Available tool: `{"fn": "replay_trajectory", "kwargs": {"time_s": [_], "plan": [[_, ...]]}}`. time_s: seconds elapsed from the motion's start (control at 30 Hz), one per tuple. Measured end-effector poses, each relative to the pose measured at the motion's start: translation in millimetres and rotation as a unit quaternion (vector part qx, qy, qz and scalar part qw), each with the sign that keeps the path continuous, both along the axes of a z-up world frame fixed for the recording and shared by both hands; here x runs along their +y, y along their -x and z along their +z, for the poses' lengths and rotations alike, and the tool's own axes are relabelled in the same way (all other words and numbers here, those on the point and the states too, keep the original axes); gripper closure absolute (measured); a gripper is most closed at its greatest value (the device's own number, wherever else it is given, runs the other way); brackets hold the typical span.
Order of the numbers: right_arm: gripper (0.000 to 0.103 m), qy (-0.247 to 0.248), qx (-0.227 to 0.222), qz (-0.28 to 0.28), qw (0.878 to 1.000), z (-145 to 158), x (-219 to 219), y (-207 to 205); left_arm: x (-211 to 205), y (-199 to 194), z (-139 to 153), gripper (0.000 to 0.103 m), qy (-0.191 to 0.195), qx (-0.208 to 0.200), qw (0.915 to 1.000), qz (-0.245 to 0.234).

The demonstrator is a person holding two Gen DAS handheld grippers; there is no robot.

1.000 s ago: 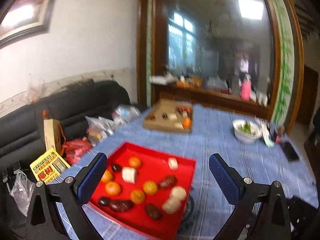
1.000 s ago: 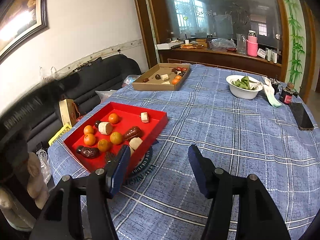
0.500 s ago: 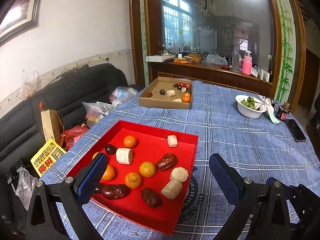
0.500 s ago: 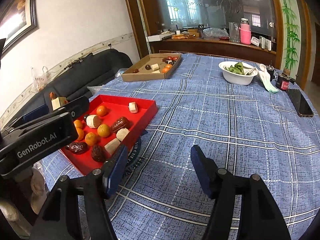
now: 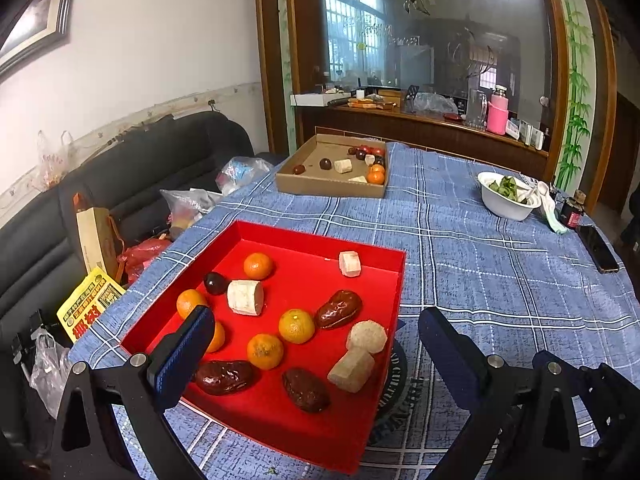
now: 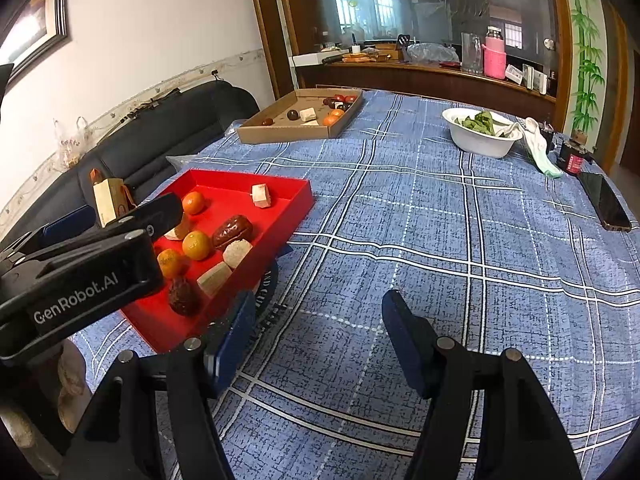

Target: Organize fruits

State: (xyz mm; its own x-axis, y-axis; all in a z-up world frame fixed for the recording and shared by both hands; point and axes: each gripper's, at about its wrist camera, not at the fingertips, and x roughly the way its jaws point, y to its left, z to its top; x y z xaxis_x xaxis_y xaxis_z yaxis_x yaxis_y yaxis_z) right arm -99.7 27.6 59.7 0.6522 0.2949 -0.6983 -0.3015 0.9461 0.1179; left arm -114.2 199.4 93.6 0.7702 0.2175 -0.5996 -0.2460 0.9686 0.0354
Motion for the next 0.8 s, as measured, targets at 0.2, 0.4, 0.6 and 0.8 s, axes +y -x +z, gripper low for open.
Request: {"fn": "replay_trajectory", "kwargs": {"time_s": [0.2,0.4,0.6,0.8], "plan": [[0.038,0.002,0.008,0.001,1.000,-6,2,-5,1,-2,-4,0.000,0.010,-0.003,0.9999,-0.009],[0.038,0.008,-0.001,0.004,1.000,-5,3,-5,3,20,15,0.000,0.010,-0.097,0.9953,-0.002],[0.038,0.014,-0.019,0.015,1.000,-2,7,0,4,34,31,0.000,0.022,-0.149,0.9883,-0.025],[0.038,0.020,-0.022,0.021,0.999,-1,9,4,-1,26,28,0.000,0.023,-0.101,0.9929,-0.060]]}}
